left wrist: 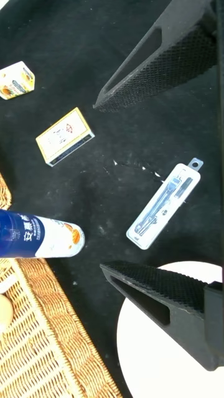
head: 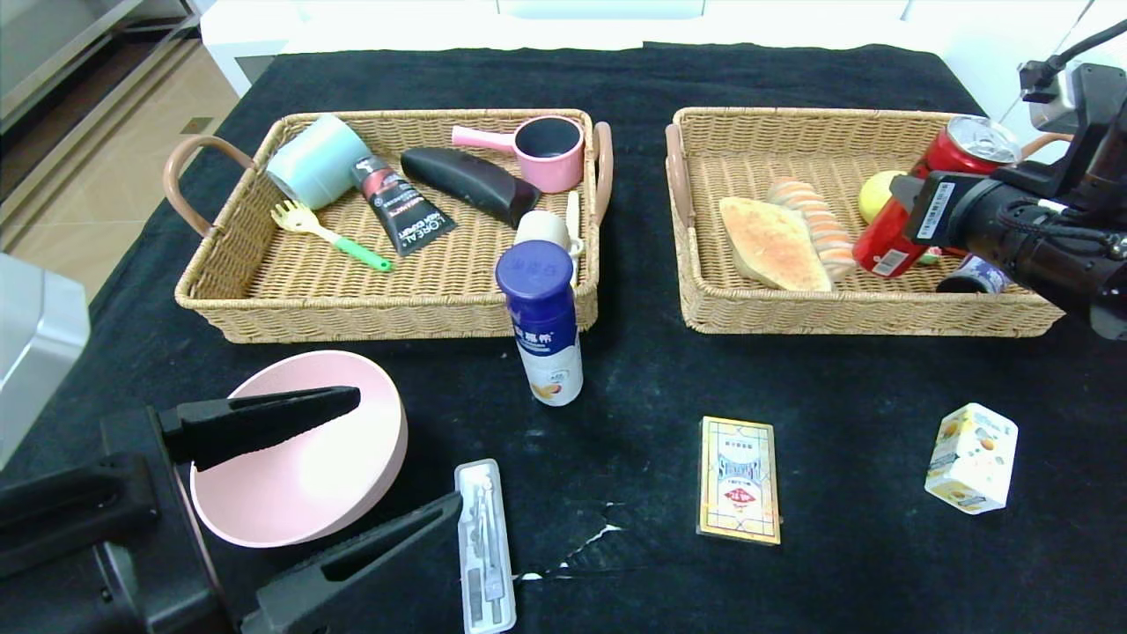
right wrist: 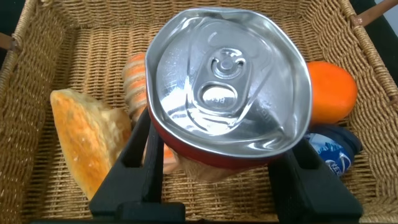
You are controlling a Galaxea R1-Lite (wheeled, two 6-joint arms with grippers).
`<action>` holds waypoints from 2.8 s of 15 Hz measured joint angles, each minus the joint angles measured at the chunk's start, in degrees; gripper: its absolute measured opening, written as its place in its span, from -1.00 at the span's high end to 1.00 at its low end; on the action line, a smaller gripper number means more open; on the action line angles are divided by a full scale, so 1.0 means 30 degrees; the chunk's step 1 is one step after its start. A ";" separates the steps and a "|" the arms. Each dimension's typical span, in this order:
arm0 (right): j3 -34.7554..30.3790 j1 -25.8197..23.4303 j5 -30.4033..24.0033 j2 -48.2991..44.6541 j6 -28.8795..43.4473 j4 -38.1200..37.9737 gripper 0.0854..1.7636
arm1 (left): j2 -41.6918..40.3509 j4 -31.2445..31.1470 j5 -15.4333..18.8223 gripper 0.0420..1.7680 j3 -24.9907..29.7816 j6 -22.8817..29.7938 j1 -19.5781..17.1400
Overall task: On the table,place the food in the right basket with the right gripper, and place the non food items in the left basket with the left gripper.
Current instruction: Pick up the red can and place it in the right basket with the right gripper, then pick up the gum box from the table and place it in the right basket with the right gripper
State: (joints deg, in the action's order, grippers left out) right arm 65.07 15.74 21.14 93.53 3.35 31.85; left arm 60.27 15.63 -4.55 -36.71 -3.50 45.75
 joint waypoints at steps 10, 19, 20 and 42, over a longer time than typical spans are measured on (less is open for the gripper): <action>0.0167 0.0008 0.0000 0.0244 -0.0256 0.0000 -0.60 | 0.0004 -0.0004 -0.0016 -0.94 0.0110 0.0000 0.0211; -0.1552 0.0630 -0.0020 -0.2593 -0.0301 -0.2682 -0.83 | 0.0004 -0.0004 -0.0024 -0.94 0.0171 0.0000 0.0276; -0.1881 0.0874 -0.0028 -0.3218 -0.0301 -0.3121 -0.84 | 0.0012 0.0000 -0.0016 -0.94 0.0175 0.0000 0.0284; -0.3572 0.1438 -0.1398 -0.6534 1.0134 -1.8087 -0.92 | 0.0106 -0.0093 -0.0171 -0.94 0.0321 0.0000 0.0561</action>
State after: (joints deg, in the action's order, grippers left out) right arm 54.36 20.05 16.94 73.92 33.76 -22.41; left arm 60.59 15.35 -5.06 -35.74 -3.50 47.43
